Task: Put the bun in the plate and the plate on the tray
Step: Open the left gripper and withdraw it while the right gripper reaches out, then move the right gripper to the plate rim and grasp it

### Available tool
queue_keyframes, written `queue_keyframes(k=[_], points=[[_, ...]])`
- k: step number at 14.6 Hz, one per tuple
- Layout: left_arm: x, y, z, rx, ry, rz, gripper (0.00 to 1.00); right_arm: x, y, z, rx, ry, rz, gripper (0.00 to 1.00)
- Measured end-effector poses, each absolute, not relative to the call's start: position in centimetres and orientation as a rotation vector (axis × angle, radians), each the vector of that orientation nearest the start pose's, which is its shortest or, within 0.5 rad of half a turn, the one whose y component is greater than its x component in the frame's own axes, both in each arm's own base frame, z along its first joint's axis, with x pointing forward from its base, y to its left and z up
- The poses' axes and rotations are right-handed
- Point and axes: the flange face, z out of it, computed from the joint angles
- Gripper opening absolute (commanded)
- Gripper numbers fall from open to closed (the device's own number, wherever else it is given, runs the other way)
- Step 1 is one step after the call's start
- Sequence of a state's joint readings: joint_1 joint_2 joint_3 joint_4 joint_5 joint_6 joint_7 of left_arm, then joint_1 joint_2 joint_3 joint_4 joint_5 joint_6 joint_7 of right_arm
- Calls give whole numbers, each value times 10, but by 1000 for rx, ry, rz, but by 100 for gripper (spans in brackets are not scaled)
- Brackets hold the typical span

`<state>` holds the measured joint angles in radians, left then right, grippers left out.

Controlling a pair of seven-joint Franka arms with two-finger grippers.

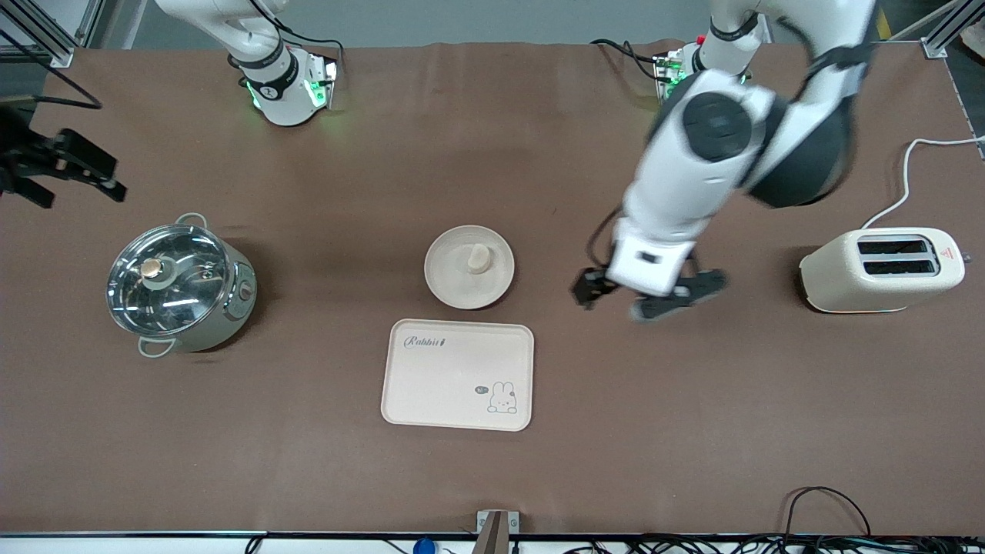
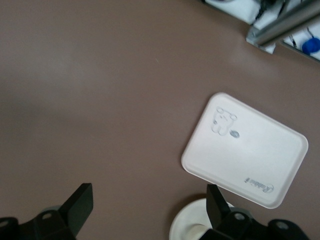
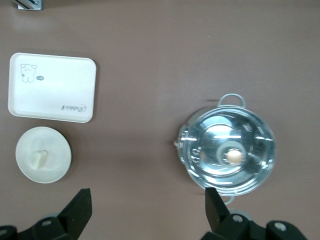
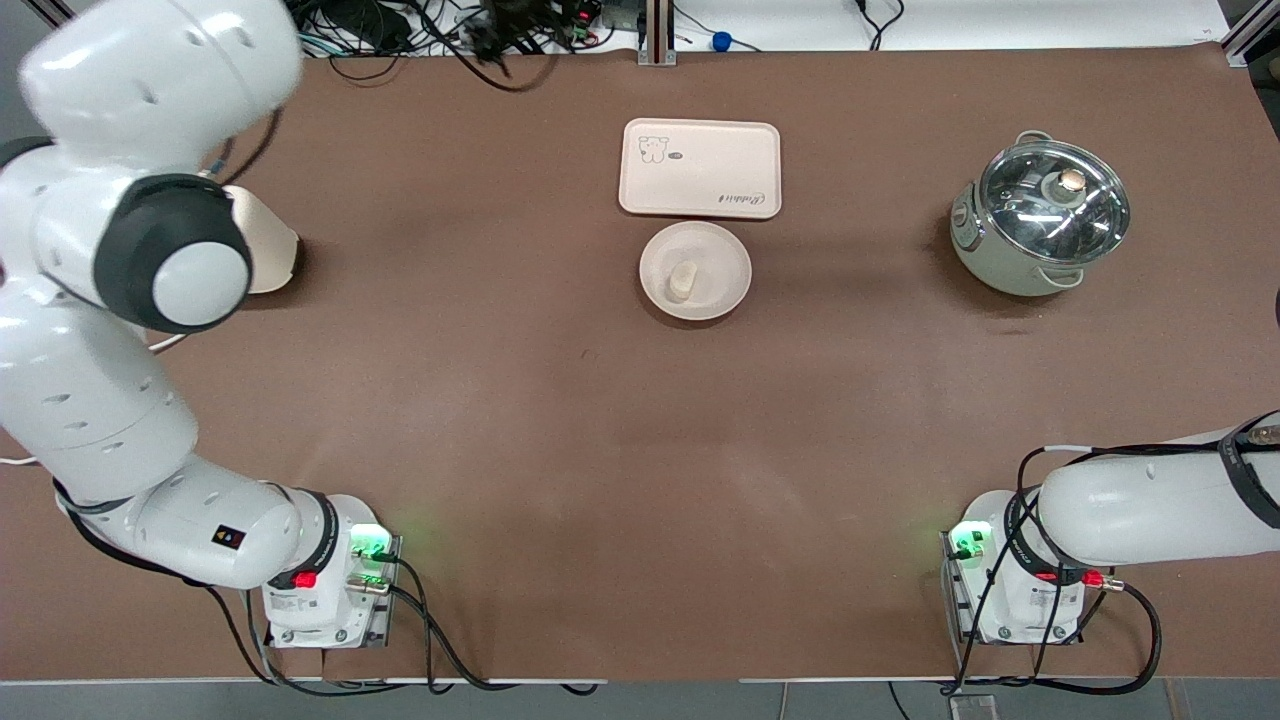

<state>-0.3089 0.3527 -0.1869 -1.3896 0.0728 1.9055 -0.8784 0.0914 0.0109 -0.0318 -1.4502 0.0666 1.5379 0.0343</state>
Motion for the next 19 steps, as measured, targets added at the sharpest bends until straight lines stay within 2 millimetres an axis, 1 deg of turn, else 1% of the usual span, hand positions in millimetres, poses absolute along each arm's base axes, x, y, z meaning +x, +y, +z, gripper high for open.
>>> queue_keyframes(k=[2,3,5,6,7,8,10,12,13,16,18,19], points=[[621,-240,563,-3170,-525,-265,100,562,70,649,-3063,-10,-104,100],[623,-210,576,-3163,-459,-269,100,567,84,631,-3056,14,-88,100],[624,-155,594,-3143,-329,-240,100,574,110,586,-3035,68,-49,100],[621,-134,600,-3133,-276,-210,100,575,123,561,-3028,86,-31,100],[617,-118,605,-3125,-233,-183,100,574,138,536,-3018,97,-17,100],[613,-108,610,-3120,-198,-166,100,571,151,513,-3007,105,-12,100],[601,-100,621,-3111,-139,-124,100,561,179,462,-2993,122,15,100],[586,-93,632,-3098,-96,-59,100,546,205,418,-2967,116,48,100],[580,-86,638,-3095,-72,-38,100,537,217,396,-2956,118,50,100],[561,-72,656,-3104,-24,-34,100,508,243,338,-2905,168,48,100],[549,-65,658,-3099,-30,-19,100,492,262,306,-2913,168,70,100],[544,-62,658,-3101,-38,-12,100,487,271,292,-2922,162,82,100]])
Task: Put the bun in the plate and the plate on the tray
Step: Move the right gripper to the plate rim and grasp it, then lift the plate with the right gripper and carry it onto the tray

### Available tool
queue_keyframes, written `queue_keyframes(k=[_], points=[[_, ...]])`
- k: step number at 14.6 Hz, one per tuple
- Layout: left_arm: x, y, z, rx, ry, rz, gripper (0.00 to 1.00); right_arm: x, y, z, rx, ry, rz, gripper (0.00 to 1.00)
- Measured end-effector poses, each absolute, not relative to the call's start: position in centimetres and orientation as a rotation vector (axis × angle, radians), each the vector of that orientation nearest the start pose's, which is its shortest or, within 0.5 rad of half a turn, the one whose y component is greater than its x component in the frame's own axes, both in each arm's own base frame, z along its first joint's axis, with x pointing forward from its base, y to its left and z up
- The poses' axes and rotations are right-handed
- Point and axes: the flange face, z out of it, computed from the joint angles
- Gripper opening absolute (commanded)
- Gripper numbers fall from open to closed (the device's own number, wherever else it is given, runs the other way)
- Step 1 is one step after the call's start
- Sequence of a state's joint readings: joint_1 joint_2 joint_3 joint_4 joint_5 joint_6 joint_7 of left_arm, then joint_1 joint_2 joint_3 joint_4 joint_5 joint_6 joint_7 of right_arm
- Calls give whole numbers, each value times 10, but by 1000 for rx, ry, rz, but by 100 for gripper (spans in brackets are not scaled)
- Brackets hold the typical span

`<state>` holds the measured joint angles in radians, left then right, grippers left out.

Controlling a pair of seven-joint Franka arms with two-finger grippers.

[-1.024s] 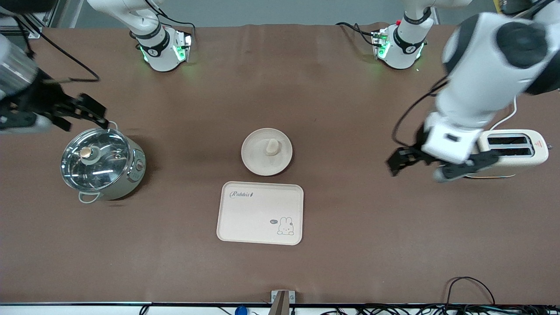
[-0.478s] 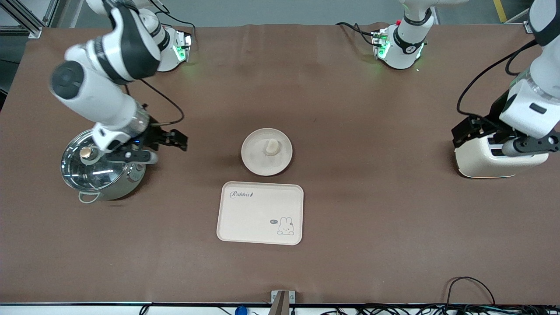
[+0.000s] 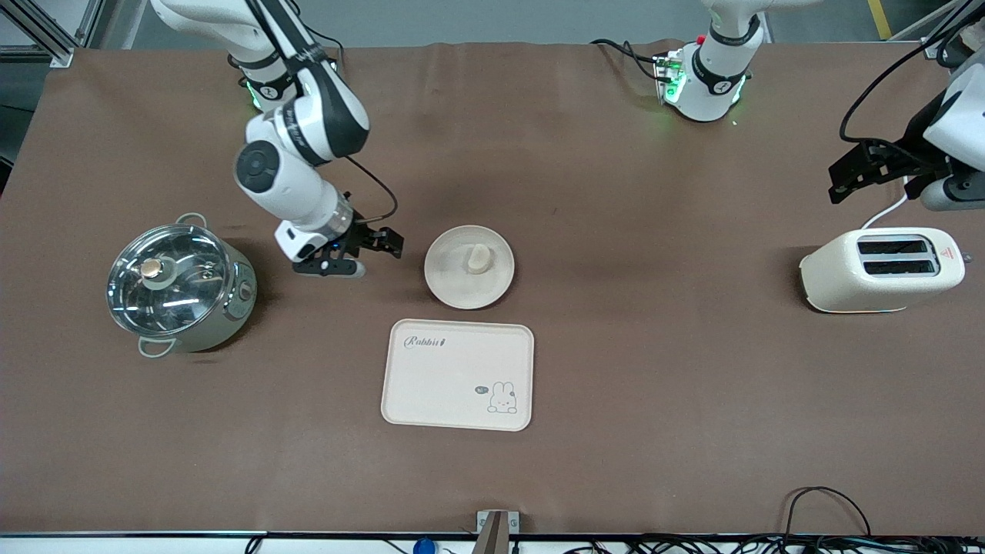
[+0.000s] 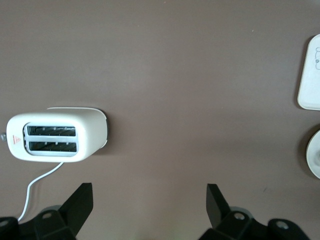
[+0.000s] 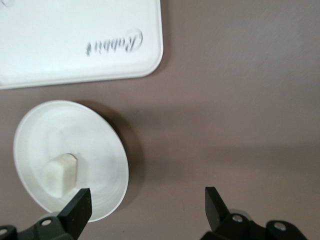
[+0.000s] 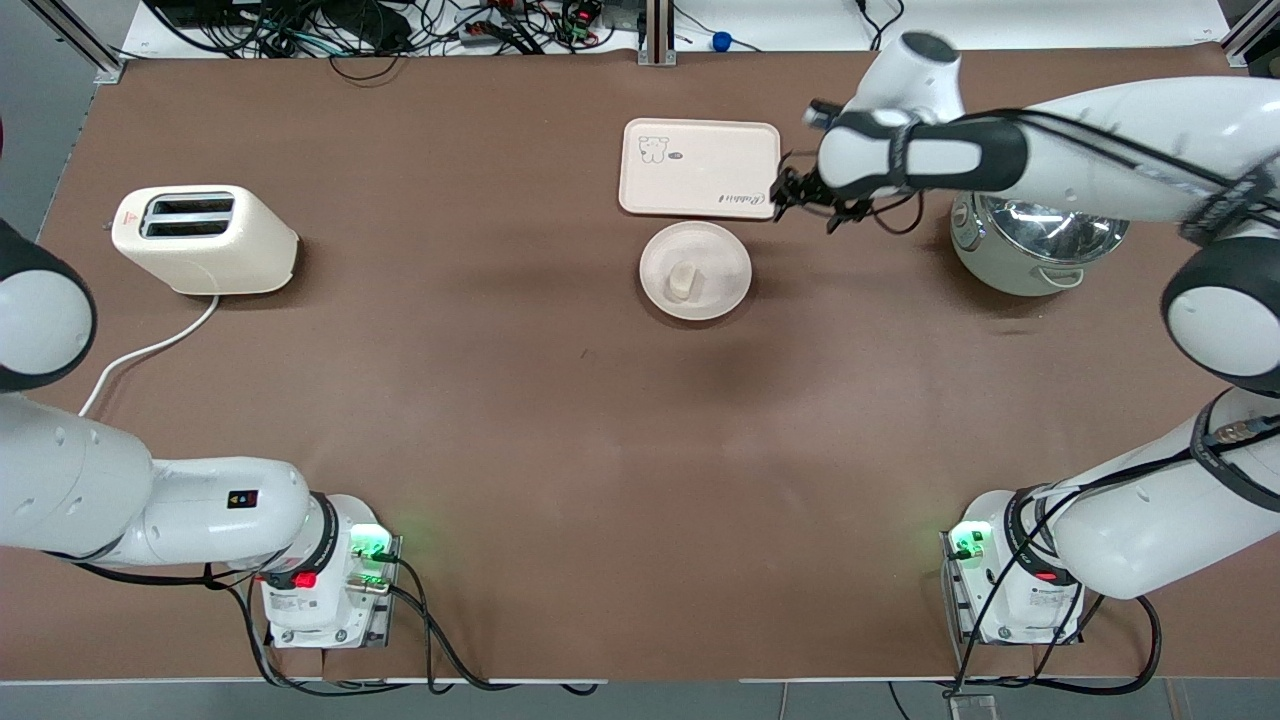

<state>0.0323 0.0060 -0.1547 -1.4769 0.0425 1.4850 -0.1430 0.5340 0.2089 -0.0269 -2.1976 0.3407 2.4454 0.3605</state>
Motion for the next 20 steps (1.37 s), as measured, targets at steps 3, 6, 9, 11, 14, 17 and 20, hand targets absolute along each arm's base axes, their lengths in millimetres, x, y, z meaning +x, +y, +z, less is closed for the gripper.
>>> queue_keyframes(k=[3,6,9,11,14,17,20], points=[[537,-54,660,-3101,-59,1,100,474,296,255,-2918,169,117,100],[535,-52,663,-3101,-64,-6,100,462,319,218,-2907,192,85,99],[535,-52,663,-3101,-61,-4,100,460,330,196,-2901,222,90,38],[535,-51,663,-3101,-64,-3,100,462,334,191,-2898,230,93,12],[536,-49,659,-3100,-69,8,100,467,333,193,-2882,267,88,0],[537,-48,656,-3100,-70,18,100,470,332,194,-2855,317,59,0],[537,-49,656,-3100,-66,18,100,471,334,193,-2851,320,31,0]])
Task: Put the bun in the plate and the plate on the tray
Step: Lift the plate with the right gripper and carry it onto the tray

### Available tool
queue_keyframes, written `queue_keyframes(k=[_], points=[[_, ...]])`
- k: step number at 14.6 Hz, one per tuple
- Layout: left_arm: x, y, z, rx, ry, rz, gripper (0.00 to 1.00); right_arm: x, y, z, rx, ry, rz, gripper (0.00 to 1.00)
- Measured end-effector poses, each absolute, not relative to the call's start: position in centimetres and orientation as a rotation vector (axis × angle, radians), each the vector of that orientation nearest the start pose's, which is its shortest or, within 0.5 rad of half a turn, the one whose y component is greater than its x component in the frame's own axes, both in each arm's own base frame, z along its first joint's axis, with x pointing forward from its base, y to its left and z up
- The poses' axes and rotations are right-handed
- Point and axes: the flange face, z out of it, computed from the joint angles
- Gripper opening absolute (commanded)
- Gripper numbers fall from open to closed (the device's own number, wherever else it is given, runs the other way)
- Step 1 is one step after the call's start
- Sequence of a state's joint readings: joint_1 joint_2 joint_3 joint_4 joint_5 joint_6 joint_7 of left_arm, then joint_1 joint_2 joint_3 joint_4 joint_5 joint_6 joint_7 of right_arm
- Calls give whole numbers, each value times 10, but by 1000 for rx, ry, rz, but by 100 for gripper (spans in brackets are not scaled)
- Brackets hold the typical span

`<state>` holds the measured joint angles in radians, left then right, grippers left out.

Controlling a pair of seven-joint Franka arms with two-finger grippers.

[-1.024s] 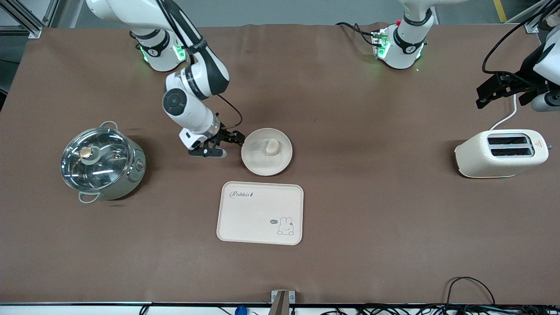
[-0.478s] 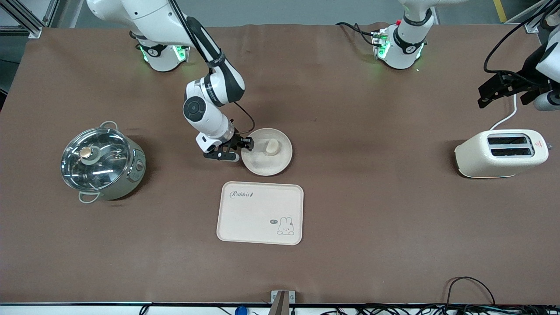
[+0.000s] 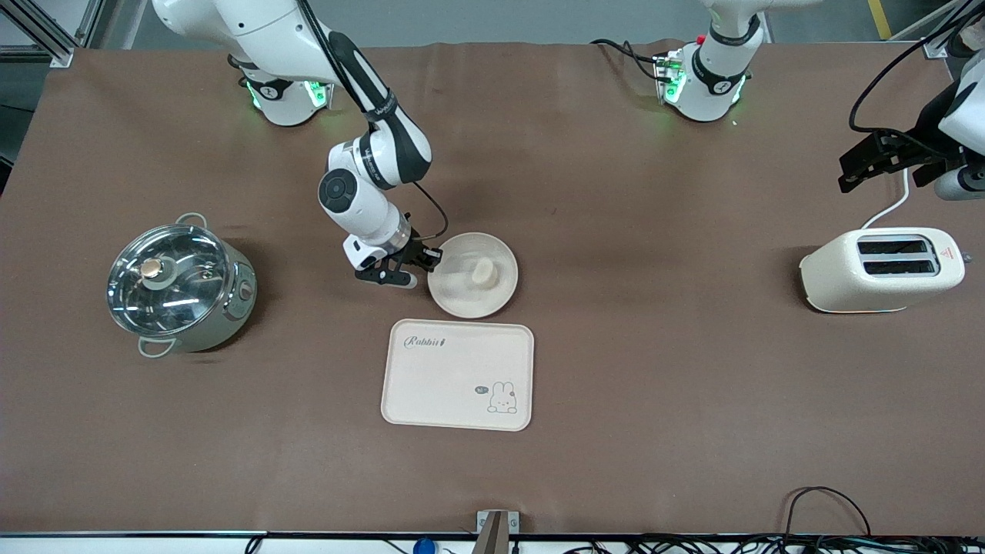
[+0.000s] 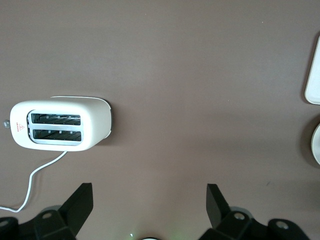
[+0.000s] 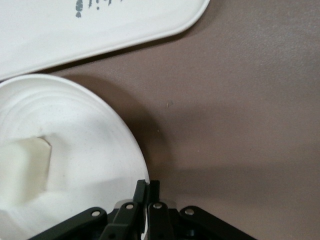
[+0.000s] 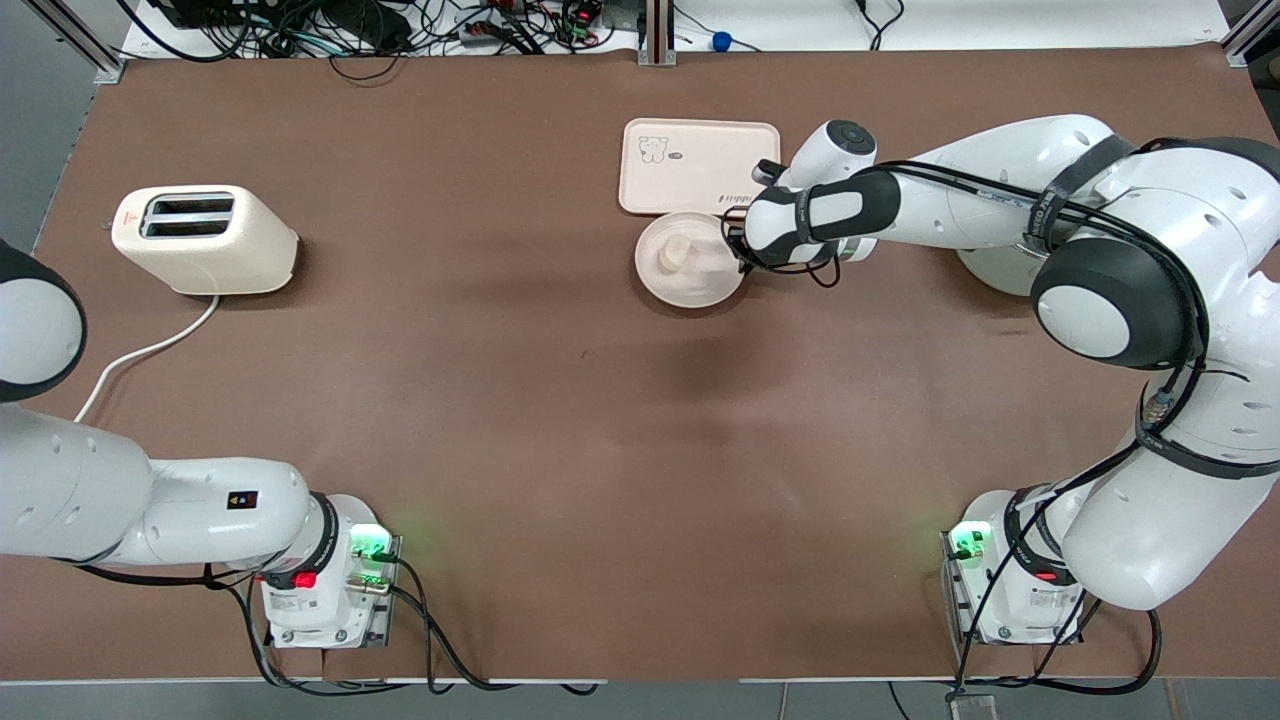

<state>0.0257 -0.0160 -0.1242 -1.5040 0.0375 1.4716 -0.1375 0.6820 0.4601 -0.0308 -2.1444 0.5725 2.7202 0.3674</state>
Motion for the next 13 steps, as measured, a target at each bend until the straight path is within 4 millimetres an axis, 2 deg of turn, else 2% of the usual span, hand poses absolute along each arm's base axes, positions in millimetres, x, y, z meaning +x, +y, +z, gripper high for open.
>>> queue_keyframes(k=[13], points=[[536,-56,659,-3101,-48,7,100,472,339,198,-2822,349,27,0]])
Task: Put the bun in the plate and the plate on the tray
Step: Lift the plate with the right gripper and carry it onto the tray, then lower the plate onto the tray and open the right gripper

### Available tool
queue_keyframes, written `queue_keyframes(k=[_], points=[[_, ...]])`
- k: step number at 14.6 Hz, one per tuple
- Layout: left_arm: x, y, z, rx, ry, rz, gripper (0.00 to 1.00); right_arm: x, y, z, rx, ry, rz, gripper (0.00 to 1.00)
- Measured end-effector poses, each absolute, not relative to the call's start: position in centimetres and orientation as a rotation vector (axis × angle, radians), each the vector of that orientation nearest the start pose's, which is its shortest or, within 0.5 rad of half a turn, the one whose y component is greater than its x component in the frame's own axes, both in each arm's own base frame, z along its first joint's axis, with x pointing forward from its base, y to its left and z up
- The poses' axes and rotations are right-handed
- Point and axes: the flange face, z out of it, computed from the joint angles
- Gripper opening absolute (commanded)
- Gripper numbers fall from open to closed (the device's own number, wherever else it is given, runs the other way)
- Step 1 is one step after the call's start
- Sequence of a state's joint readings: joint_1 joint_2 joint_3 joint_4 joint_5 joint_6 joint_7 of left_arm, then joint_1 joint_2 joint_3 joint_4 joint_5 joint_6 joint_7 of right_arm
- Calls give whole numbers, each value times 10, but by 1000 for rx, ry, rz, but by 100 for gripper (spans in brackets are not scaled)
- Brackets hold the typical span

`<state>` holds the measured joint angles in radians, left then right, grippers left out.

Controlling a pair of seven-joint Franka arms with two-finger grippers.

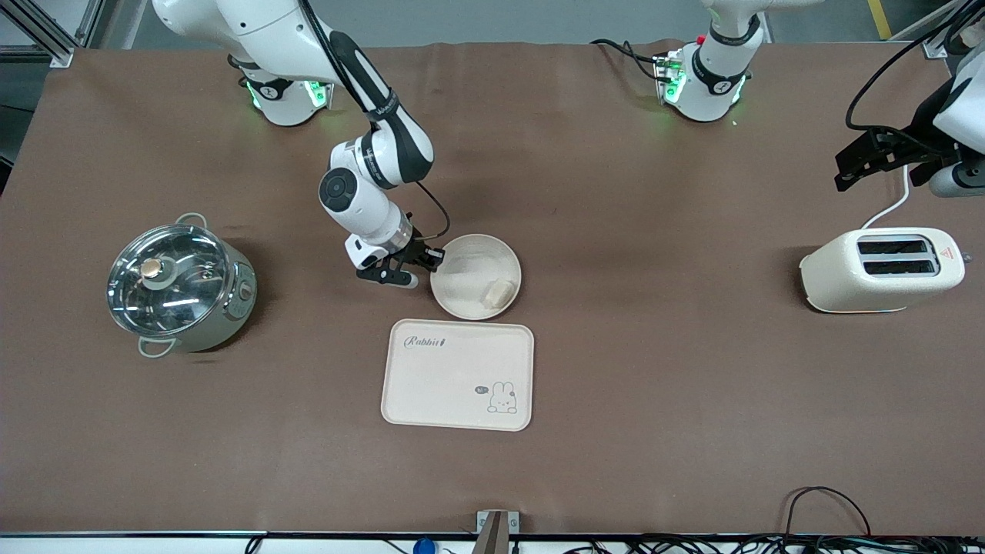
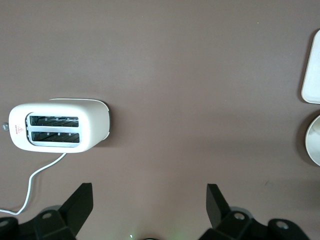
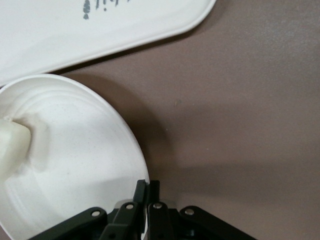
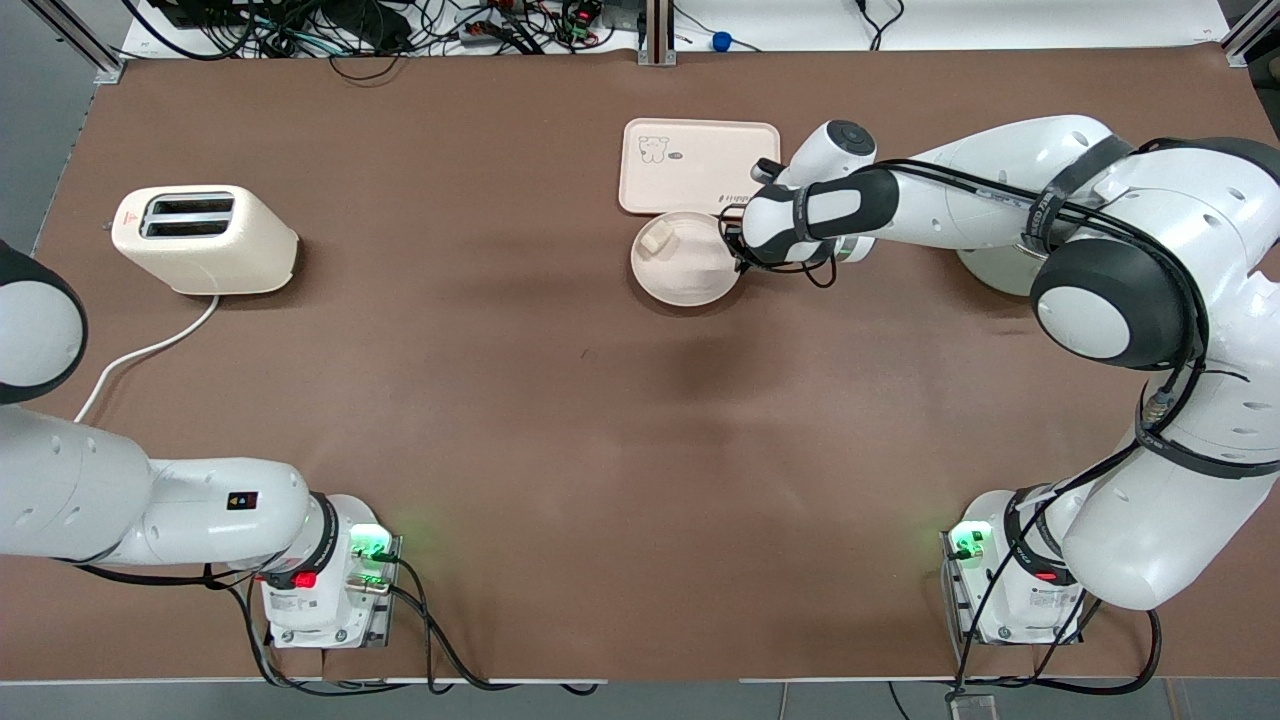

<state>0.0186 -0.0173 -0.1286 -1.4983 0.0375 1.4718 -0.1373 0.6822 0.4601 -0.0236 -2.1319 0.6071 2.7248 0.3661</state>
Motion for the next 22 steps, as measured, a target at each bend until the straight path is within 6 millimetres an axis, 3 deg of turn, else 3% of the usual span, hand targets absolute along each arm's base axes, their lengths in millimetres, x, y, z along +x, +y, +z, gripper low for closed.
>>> queue_keyframes(k=[3,8,13,15,18,20,22], points=[[536,-56,659,-3101,-48,7,100,485,342,213,-2802,349,58,0],[536,-55,659,-3101,-49,7,100,519,315,244,-2762,370,69,0],[536,-56,660,-3101,-47,5,100,567,309,287,-2699,350,-28,0],[536,-56,660,-3101,-47,4,100,595,290,278,-2698,351,-60,0],[536,-55,661,-3101,-49,2,100,635,258,242,-2707,382,-42,0],[536,-55,661,-3101,-50,2,100,655,251,227,-2703,395,-21,0],[536,-54,661,-3101,-53,2,100,665,259,214,-2701,384,-15,0]])
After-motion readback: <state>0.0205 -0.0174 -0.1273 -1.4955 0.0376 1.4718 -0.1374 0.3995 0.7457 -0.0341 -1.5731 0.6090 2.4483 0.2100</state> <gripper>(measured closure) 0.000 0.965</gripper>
